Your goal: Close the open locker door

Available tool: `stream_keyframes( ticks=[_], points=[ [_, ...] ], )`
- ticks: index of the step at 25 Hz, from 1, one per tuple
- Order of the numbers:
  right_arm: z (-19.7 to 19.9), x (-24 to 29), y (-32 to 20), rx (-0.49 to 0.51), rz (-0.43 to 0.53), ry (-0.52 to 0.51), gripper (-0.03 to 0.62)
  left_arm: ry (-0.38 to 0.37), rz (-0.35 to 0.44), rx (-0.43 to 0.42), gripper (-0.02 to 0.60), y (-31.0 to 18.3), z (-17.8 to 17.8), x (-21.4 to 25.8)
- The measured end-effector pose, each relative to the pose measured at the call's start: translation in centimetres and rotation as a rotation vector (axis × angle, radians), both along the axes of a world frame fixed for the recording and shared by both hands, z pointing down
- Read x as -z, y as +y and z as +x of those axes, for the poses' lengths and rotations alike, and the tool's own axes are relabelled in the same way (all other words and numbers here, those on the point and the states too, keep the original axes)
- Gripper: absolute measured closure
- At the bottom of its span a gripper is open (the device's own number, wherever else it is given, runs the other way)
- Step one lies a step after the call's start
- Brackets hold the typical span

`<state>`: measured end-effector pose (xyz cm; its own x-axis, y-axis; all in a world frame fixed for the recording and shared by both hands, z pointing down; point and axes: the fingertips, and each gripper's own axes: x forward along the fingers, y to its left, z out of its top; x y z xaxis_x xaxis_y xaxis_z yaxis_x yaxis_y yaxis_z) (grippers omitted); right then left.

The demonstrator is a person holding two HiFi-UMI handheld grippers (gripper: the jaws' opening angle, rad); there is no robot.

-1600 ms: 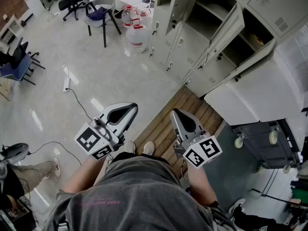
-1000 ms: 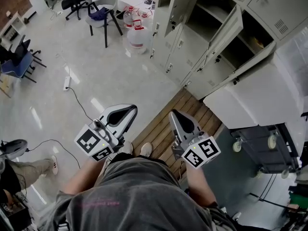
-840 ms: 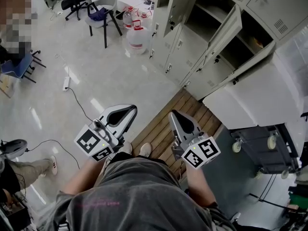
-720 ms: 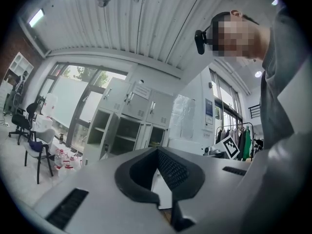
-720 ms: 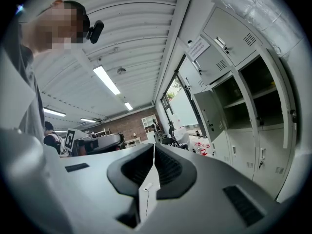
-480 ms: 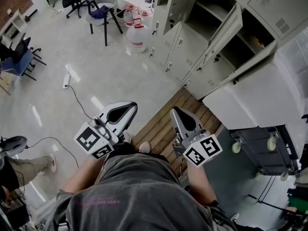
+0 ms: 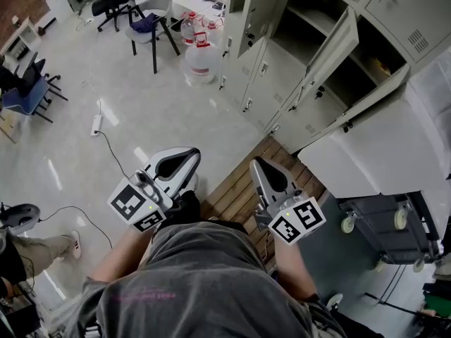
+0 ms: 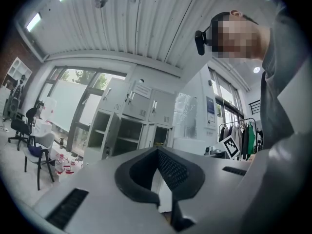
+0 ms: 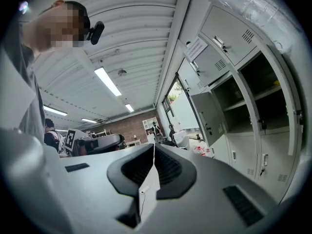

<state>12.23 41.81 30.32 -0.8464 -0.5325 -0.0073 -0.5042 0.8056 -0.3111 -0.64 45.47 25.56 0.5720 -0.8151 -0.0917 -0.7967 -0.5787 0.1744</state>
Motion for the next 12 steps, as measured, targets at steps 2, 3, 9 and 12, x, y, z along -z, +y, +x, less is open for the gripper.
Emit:
stream_keyframes(
  ticks=[2,3,9,12],
  points=[
    [-0.1,-0.7,-1.0,0.003,0.008,0.003,0.571,0.002,0.008,0.002,0.568,-1.1,-0.2,-0.8],
    [-0.2,-1.2,-1.6,0.004,0.012,0.006,0.571,0.004,0.010,0.004,0.568,-1.7,-0.3,-1.2],
    [-1.0,-4.4,-5.2,0.005,0.005,0.021,0.571,0.017,-0.001,0.010,0.568,-5.4,-1.3,-4.6],
    [-1.9,-5.4,-7.4,-0.001,0.012,0.020,0.571,0.016,-0.003,0.009,0.568,-7.5,-2.3,-5.9]
  ],
)
